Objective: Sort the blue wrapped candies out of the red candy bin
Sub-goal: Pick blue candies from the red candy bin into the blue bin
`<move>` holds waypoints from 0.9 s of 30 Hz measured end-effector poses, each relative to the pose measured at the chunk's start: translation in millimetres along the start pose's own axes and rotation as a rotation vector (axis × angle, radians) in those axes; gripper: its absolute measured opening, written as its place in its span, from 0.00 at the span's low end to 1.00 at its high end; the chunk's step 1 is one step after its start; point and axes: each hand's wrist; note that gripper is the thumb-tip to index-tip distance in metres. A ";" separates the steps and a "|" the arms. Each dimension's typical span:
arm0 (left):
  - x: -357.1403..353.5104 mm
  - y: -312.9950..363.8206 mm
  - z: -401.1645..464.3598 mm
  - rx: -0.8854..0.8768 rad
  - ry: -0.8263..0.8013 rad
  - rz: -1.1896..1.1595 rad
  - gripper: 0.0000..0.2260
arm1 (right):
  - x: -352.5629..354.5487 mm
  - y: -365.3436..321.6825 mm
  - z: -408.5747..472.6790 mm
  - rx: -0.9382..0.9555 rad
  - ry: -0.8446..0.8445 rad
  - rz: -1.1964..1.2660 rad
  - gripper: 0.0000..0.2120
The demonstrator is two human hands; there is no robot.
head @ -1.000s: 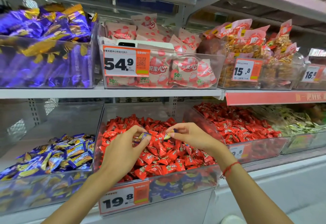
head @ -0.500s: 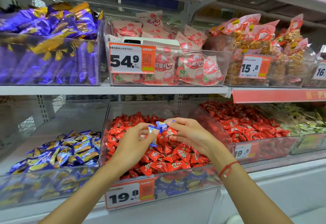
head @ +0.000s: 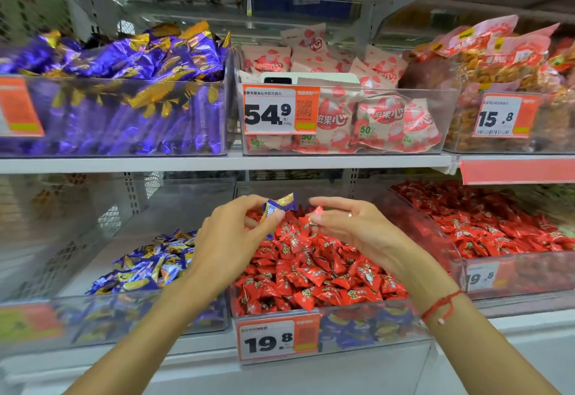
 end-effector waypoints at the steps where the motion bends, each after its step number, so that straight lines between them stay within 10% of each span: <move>1: 10.2 -2.0 -1.6 0.040 0.020 0.059 0.09 | 2.9 -0.8 -0.6 0.009 0.043 -0.047 0.14; 9: 39.3 -56.5 -12.8 0.272 0.167 0.351 0.09 | 9.0 34.3 15.3 -0.021 0.250 -0.477 0.14; 12: 32.0 -76.8 -14.4 0.330 0.033 0.404 0.18 | 3.3 41.4 15.5 -0.079 -0.020 -0.684 0.18; 18: 25.0 -42.5 -9.0 -0.031 0.099 0.340 0.08 | 19.7 17.9 -0.1 -0.050 -0.162 -0.728 0.17; 27: -59.8 24.9 4.6 -0.460 -0.670 -0.044 0.15 | 97.4 29.3 -49.4 0.023 0.381 -1.210 0.21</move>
Point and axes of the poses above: each hand's wrist, its own z-axis towards the middle knuckle, its own x-axis out of the back of the hand, y = z × x, and after that the axes turned 13 degrees about -y, right-handed
